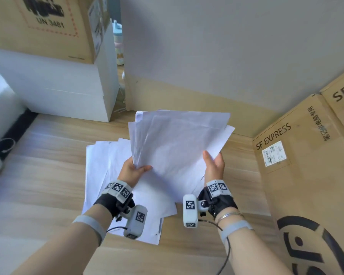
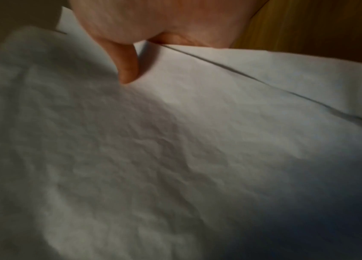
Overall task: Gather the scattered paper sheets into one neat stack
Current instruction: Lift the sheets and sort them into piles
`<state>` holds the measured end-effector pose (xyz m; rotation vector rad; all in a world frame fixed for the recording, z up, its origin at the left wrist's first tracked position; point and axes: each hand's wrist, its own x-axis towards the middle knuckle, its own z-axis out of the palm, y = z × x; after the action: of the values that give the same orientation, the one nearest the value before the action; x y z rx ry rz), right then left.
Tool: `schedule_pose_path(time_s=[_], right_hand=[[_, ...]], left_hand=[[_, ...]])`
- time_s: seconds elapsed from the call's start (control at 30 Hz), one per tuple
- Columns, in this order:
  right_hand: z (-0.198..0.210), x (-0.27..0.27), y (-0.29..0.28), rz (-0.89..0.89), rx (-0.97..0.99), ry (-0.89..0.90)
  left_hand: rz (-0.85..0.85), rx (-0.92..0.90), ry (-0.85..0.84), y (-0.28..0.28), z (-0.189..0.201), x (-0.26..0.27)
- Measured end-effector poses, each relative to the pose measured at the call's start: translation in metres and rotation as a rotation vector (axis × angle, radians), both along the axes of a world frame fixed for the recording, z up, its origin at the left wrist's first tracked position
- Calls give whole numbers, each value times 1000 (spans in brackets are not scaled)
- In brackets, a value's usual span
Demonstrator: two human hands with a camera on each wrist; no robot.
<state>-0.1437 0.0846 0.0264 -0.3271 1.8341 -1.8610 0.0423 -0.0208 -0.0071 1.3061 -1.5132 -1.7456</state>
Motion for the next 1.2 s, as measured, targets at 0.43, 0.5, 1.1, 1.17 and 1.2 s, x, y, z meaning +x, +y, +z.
schedule_pose_path(time_s=[0.43, 0.5, 1.1, 1.17, 1.2], right_hand=[[-7, 11, 18, 190, 150, 33], [-9, 9, 18, 198, 157, 39], [11, -1, 9, 193, 122, 79], [6, 1, 12, 206, 125, 68], [6, 1, 14, 209, 121, 55]], left_hand=[[-84, -8, -39, 1, 19, 11], [-36, -34, -53, 8, 31, 9], [13, -162, 116, -17, 31, -7], [17, -163, 117, -18, 29, -4], [22, -162, 118, -19, 27, -2]])
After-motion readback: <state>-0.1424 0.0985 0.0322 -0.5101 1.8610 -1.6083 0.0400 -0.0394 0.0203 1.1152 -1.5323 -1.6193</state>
